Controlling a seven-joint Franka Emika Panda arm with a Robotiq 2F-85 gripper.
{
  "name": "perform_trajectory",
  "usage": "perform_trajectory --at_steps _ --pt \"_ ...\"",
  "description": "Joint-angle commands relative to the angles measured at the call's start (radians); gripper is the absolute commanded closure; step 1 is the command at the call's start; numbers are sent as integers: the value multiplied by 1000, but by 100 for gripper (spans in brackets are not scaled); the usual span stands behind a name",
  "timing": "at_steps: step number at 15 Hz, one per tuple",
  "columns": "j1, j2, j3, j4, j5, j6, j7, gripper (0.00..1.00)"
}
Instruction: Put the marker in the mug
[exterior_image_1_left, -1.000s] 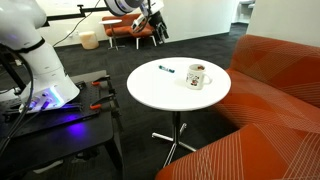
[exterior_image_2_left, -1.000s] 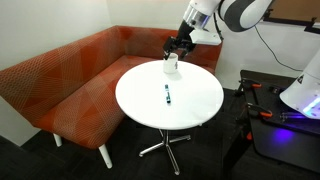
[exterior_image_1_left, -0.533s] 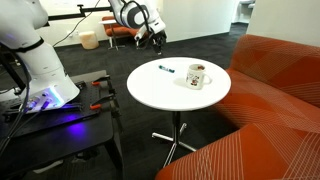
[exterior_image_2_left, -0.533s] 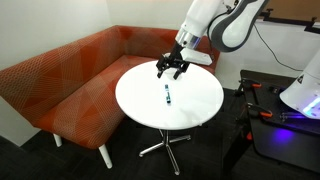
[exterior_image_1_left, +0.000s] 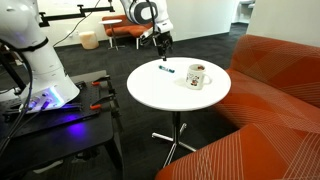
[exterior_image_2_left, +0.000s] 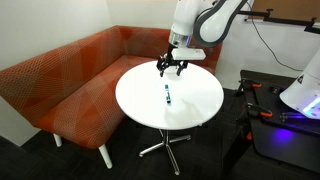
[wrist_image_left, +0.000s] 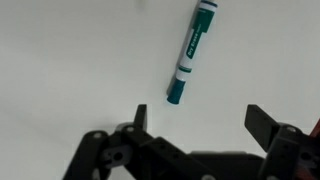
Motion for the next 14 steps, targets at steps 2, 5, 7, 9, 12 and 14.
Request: perform_trajectory --at_steps 2,5,7,9,12,14 --pt "82 23 -53 58 -37 -87 47 0" --pt "109 50 -61 68 -46 -64 58 0" --pt "135 75 -82 81 -62 -66 79 0" --pt "159 100 -103 92 -85 -68 110 0" --pt "182 135 -122 105 -106 -56 141 0" --pt "193 154 -131 109 -112 -37 149 0"
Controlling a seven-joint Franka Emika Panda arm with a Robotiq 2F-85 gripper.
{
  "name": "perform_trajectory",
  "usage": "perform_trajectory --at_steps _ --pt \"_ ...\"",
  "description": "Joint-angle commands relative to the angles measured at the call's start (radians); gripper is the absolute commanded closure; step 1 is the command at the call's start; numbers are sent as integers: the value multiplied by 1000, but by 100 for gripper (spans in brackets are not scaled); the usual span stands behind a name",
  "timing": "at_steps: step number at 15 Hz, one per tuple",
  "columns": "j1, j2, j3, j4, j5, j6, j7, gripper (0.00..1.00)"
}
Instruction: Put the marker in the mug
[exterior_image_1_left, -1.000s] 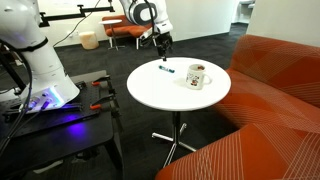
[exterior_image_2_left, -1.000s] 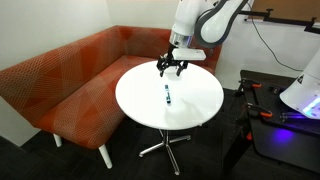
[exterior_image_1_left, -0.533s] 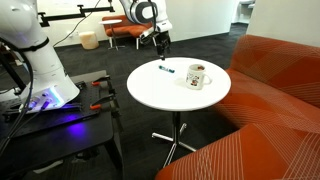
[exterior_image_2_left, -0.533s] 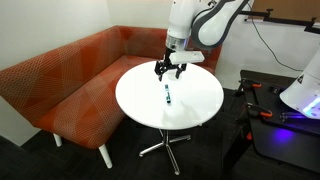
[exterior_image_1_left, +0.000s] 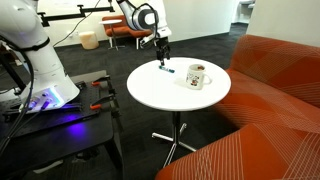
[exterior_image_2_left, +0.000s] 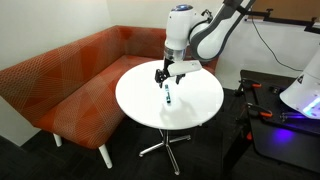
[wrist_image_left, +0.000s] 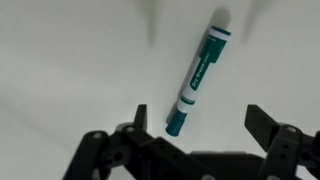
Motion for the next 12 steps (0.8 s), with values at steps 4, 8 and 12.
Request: perform_trajectory --at_steps 4,8,12 --pt "34 57 -31 35 -7 29 30 0" --pt "26 72 -24 37 7 38 21 0" --pt "22 82 -20 39 17 40 17 0"
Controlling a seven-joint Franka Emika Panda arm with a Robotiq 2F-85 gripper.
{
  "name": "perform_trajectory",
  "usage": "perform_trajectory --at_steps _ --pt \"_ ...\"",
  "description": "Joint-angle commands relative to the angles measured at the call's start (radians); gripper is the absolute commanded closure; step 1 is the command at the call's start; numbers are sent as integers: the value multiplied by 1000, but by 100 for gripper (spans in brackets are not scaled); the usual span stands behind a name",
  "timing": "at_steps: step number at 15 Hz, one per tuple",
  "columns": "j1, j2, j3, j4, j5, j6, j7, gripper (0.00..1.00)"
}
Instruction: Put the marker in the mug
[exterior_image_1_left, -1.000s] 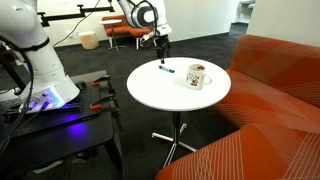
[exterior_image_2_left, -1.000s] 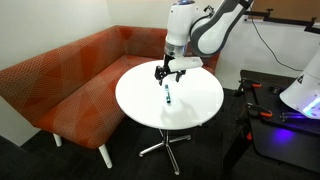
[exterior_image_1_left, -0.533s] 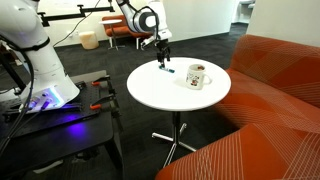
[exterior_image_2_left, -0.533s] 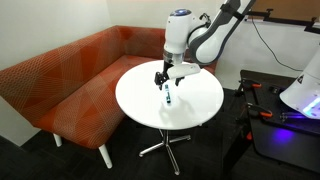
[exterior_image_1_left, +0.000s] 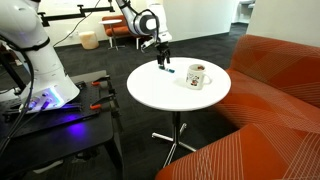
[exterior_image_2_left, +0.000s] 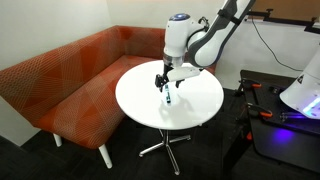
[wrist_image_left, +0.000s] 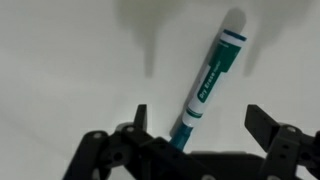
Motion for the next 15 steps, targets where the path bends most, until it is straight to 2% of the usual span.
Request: perform_trajectory --at_steps 1,3,4,5,15 --pt "4 17 -4 9 15 24 13 0" --pt "2 20 -2 8 20 27 11 1" --pt "1 21 -2 7 22 28 10 8" --pt "0 23 -1 7 23 29 9 25" --pt "-14 29 6 9 37 28 -2 99"
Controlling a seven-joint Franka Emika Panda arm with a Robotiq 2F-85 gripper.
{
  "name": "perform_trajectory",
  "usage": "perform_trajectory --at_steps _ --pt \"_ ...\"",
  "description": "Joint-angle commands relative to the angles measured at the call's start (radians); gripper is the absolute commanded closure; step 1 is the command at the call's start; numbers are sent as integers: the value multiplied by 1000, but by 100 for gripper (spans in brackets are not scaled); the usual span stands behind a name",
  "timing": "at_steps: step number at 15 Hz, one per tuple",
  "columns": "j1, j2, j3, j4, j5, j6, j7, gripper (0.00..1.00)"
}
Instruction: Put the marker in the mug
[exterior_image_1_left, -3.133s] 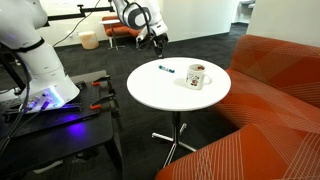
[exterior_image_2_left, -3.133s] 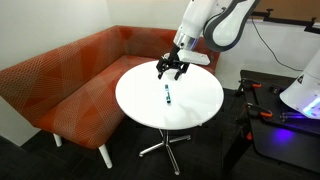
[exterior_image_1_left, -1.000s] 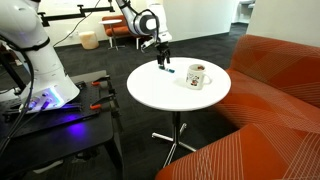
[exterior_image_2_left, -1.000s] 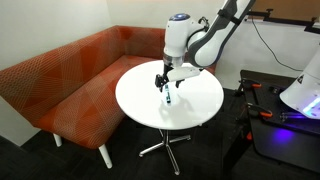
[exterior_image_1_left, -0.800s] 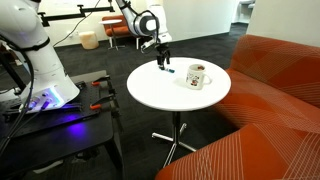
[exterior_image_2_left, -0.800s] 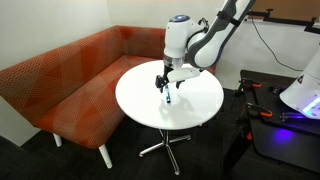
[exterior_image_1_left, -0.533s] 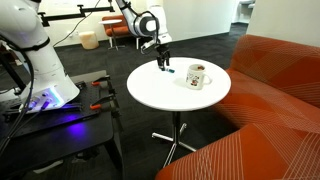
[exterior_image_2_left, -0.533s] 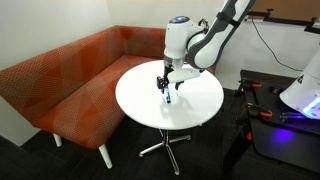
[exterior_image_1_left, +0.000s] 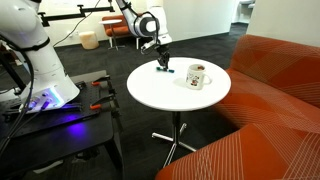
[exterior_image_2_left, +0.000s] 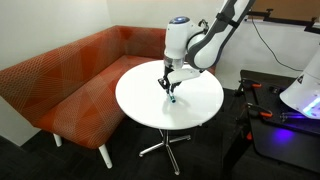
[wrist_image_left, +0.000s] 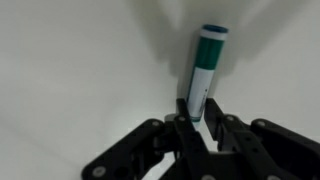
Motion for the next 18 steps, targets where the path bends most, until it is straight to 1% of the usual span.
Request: perform_trajectory --at_steps 1,2,4,6,8,10,13,16,18 --pt "-12 9 8 8 24 21 -4 99" --pt "-14 10 9 8 25 19 -5 95" --pt "-7 8 1 7 19 20 1 95" --pt "18 -5 -23 -2 1 19 18 95" --pt "71 -30 -73 -21 -37 21 53 95" --pt "144 -47 -146 -31 -96 21 101 95" --pt "272 -57 -272 -22 -236 -10 228 95" --pt "369 -54 -372 -12 -366 -26 346 95" --pt "418 -53 -425 -7 -438 -43 414 95"
